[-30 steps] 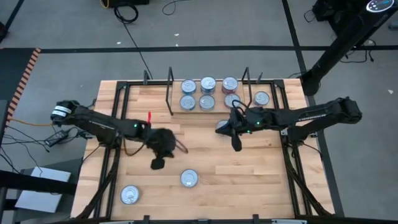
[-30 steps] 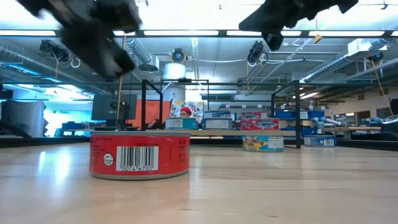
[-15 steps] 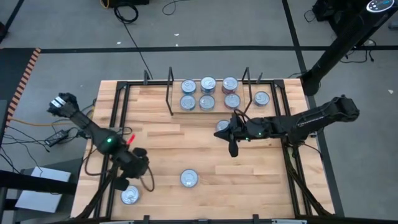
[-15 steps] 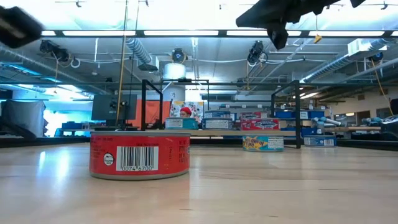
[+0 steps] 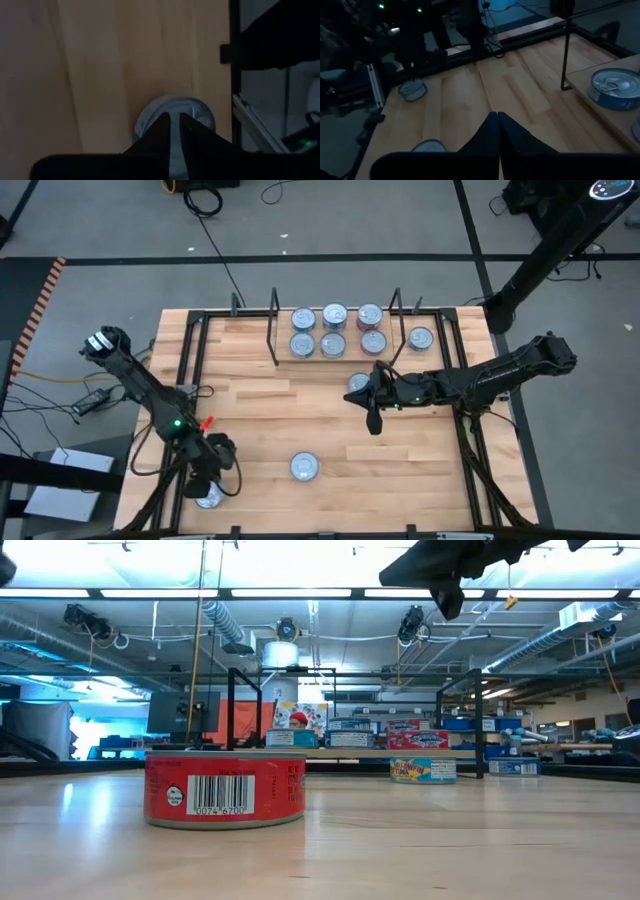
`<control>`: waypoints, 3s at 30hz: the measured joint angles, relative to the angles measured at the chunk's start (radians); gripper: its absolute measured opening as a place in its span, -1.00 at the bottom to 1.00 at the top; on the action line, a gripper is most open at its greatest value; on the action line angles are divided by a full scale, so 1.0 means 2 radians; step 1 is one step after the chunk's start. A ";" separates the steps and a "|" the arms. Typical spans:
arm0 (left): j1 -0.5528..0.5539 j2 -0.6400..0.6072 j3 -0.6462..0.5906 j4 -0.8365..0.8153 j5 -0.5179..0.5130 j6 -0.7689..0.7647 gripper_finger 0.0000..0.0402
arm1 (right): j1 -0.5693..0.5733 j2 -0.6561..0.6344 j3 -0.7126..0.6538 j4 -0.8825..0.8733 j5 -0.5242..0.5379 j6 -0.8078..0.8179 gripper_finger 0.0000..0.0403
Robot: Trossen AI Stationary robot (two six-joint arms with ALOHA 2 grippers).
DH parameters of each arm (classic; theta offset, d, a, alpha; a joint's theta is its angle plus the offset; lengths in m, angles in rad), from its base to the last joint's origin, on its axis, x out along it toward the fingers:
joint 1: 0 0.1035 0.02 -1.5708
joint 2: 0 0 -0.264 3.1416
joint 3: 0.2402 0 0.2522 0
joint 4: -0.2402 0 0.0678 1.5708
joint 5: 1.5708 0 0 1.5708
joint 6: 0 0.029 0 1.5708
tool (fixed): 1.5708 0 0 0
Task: Stack canned seafood by type on shelf
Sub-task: Stack the yellow-blue tuna can on top of the yellow-blue tuna can on the shelf
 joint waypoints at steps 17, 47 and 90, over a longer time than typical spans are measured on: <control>-0.002 0.110 -0.006 0.040 0.023 -0.018 -0.40 | 0.000 0.000 0.000 0.005 -0.053 -0.011 -0.99; -0.031 0.112 0.022 -0.057 0.064 0.086 -0.78 | 0.000 0.000 0.001 0.030 -0.044 -0.003 -0.99; 0.427 0.127 -0.012 0.277 -0.144 0.166 -1.00 | 0.001 -0.002 0.001 -0.003 -0.072 0.029 -0.99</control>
